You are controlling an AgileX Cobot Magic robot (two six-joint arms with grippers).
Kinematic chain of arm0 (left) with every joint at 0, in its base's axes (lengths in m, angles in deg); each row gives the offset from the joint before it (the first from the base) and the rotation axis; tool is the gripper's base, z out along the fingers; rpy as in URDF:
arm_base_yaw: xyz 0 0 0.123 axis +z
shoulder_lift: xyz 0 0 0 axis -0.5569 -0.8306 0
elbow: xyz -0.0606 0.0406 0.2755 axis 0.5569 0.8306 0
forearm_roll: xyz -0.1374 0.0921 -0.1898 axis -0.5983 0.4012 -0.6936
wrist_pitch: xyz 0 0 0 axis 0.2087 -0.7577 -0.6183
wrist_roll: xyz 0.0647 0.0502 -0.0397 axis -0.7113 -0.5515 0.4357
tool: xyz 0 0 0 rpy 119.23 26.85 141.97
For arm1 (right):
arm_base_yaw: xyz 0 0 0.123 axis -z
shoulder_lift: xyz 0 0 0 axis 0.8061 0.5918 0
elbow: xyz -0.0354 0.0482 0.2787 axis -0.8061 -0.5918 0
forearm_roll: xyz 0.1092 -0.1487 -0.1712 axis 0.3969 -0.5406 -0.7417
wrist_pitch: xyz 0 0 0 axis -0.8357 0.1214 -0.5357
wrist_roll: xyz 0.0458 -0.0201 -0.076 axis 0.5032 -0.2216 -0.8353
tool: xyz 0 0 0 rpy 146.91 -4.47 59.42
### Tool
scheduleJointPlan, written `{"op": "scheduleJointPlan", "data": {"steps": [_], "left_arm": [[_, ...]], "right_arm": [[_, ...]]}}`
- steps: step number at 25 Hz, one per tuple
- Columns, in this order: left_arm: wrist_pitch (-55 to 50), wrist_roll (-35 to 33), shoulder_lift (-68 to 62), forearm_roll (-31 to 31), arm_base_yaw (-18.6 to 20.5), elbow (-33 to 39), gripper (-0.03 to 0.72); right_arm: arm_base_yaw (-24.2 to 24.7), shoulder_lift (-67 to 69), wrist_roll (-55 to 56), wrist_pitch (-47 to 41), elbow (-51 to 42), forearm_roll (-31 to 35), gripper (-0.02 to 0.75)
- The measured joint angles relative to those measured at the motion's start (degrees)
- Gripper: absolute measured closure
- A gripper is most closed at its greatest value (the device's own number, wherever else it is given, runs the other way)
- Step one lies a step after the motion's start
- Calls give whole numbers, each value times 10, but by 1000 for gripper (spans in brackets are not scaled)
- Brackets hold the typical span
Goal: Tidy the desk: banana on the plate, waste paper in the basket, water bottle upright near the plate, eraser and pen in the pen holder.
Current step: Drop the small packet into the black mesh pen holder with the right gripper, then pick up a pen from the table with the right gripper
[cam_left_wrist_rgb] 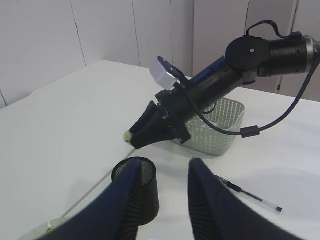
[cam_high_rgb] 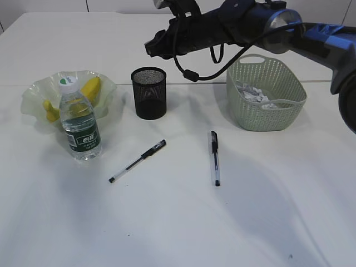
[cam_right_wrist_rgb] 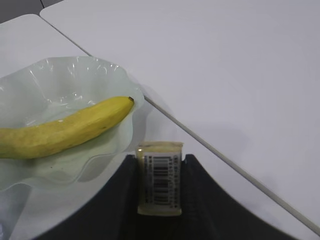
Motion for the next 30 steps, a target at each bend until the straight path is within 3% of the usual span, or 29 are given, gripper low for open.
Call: {"op": "scheduleJointPlan", "data": {"steps": [11, 22, 30], "left_arm": [[1, 0, 0, 0, 0, 0, 473], [1, 0, 0, 0, 0, 0, 473], [1, 0, 0, 0, 0, 0, 473]], "right_arm": [[0, 0, -2, -22, 0, 0, 460], [0, 0, -2, -38, 0, -8, 456], [4, -11, 10, -93, 0, -64, 457]]}}
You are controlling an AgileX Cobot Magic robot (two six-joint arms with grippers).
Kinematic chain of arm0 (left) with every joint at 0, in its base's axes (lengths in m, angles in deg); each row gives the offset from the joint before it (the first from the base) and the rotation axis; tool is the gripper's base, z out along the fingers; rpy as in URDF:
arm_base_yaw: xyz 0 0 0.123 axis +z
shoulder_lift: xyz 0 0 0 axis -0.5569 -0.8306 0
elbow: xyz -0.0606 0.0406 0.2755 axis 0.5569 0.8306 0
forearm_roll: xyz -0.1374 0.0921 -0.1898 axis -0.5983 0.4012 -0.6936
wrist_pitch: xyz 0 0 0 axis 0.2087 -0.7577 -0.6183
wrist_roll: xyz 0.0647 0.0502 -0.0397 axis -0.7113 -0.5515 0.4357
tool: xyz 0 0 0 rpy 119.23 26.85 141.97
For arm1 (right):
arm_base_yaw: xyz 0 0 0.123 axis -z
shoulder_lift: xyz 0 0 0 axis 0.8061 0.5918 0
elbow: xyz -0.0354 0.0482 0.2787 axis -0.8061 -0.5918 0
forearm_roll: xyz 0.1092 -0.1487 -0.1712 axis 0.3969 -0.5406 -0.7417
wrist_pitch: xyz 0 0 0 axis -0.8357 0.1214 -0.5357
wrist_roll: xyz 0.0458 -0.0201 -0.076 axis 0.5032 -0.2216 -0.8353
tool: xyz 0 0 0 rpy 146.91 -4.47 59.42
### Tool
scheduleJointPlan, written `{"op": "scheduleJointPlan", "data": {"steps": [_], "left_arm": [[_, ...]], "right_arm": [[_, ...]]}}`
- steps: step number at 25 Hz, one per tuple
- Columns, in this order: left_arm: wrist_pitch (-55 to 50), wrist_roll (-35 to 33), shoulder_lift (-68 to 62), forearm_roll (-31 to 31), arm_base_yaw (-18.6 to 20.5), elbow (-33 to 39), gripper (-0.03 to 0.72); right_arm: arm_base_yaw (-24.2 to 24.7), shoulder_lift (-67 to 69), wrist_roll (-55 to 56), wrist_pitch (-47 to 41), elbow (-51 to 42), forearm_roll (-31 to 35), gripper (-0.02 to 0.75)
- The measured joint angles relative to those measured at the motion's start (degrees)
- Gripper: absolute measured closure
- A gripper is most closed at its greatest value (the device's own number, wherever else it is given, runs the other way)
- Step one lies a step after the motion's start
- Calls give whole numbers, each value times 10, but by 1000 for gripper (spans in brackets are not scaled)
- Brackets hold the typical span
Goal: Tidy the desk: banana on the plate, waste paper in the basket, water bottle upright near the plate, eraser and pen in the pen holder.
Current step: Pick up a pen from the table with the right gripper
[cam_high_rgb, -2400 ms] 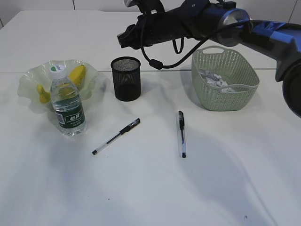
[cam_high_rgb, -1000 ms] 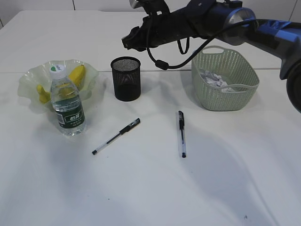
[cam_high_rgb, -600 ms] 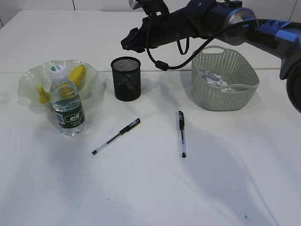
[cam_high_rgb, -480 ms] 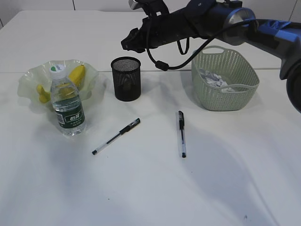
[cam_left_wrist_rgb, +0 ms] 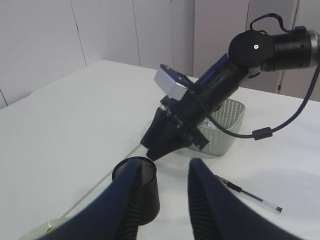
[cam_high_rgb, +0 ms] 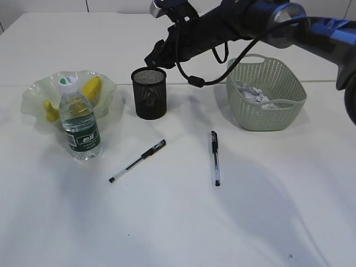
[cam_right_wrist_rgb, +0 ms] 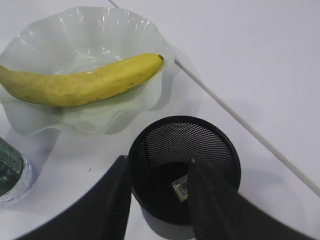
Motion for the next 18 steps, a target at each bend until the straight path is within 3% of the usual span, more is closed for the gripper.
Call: {"op": "scheduleJointPlan", "data": {"steps": [7, 18], "left_arm": [[-1, 0, 0, 0, 0, 0, 473], [-1, 40, 0, 0, 0, 0, 473]], "right_arm": [[25, -41, 62, -65, 1, -39, 458], [35, -68, 296, -210, 1, -249, 459]]}}
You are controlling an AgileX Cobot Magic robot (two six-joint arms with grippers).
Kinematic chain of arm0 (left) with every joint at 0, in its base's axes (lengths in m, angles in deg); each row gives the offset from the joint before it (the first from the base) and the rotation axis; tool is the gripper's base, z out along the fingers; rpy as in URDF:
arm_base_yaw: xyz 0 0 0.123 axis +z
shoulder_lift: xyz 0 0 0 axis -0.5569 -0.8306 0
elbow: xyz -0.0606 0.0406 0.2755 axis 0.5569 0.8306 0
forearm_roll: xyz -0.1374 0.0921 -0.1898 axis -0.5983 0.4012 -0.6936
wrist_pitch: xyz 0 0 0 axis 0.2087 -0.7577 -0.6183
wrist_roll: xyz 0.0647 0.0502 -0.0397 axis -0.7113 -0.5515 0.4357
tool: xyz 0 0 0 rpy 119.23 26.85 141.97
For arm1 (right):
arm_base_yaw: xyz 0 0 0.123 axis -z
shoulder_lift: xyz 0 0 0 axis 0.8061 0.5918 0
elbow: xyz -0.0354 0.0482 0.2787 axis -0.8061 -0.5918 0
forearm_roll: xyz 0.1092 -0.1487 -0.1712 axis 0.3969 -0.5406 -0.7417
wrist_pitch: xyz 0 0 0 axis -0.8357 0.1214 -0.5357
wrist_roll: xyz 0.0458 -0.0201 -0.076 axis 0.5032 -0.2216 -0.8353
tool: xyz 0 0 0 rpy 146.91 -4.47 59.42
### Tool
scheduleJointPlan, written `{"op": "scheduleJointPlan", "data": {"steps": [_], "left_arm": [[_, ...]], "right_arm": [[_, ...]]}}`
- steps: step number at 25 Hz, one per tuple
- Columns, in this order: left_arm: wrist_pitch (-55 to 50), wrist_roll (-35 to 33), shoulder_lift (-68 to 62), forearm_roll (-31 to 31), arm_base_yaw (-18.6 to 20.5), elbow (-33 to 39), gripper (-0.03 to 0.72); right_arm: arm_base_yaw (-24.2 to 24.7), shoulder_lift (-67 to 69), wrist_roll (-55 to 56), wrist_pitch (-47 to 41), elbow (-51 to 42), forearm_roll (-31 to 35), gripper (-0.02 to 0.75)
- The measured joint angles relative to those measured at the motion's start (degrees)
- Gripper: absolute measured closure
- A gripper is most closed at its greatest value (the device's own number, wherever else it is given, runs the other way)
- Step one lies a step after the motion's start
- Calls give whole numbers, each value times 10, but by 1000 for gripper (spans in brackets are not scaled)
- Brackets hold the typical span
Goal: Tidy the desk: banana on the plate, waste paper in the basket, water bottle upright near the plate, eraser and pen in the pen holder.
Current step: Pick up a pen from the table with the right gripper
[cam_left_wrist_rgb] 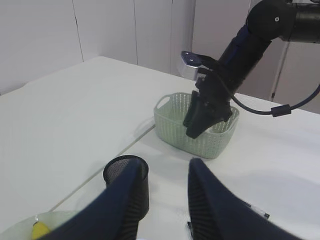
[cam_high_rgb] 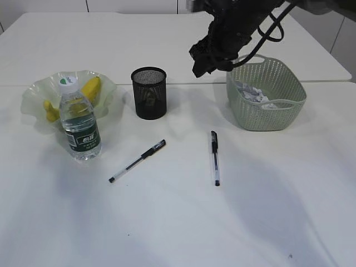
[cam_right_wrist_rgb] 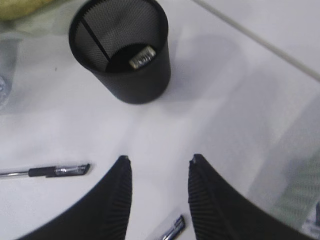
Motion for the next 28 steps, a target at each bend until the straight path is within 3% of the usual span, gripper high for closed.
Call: {"op": "scheduleJointPlan", "data": {"steps": [4, 12, 28], "left_arm": [[0, 6, 0, 0, 0, 0, 473], [0, 28, 0, 0, 0, 0, 473], [-1, 35, 0, 0, 0, 0, 473]], "right_arm": [[0, -1, 86, -53, 0, -39, 471], [0, -1, 223, -62, 0, -46, 477], [0, -1, 289, -62, 0, -57, 478]]}}
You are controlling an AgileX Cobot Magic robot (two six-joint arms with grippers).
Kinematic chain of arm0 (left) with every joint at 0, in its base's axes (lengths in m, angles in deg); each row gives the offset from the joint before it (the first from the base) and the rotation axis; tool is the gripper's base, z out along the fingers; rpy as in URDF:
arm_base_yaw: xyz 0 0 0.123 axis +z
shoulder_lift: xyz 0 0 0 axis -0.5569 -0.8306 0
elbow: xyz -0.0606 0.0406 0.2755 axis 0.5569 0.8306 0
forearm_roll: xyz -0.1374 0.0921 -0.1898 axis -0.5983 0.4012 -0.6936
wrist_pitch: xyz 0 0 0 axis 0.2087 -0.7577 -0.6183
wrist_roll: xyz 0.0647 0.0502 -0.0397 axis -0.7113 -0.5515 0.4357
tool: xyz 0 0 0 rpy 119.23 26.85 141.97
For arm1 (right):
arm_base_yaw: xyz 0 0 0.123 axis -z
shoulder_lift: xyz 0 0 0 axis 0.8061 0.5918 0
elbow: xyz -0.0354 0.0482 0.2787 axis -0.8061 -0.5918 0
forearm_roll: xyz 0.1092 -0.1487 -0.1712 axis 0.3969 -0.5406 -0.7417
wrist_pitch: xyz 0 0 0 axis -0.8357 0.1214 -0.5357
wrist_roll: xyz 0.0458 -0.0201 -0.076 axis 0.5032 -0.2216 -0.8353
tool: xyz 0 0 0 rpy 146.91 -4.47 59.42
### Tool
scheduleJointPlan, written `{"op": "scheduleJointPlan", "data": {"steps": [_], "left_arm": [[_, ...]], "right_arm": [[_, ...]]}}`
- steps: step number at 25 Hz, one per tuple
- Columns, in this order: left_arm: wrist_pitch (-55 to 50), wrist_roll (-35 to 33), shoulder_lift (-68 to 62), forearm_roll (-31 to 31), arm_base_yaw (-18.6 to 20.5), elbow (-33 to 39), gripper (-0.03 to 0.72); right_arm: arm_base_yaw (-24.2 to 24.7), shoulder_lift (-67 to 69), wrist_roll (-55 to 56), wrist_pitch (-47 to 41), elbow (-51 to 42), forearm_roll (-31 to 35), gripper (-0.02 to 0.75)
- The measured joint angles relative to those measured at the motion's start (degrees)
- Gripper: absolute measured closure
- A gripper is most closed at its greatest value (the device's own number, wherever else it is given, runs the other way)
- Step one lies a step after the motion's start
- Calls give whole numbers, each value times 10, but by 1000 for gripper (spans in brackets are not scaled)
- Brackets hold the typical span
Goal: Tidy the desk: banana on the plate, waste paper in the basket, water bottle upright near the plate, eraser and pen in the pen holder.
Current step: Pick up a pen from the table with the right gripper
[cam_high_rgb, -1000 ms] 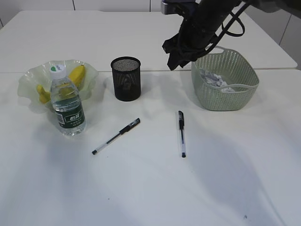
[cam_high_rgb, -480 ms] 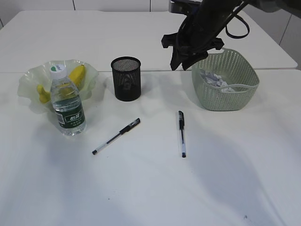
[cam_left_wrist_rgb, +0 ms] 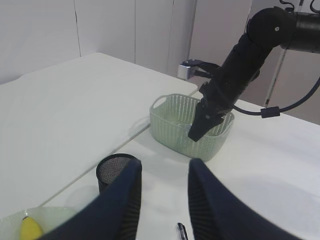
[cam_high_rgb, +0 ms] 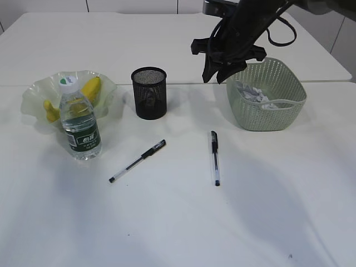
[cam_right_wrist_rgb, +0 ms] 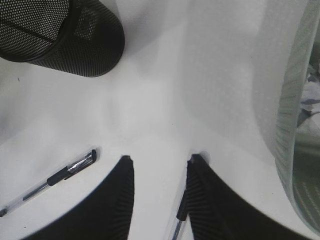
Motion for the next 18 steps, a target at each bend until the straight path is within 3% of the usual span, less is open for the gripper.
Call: {"op": "scheduleJointPlan", "data": {"steps": [8, 13, 18], "left_arm": [[0, 1, 0, 0, 0, 0, 473], [0, 1, 0, 0, 0, 0, 473], [0, 4, 0, 0, 0, 0, 473]], "right_arm": [[0, 0, 18, 0, 0, -18, 466], [0, 0, 96, -1, -4, -50, 345], [0, 0, 121, -1, -36, -34, 314]]}}
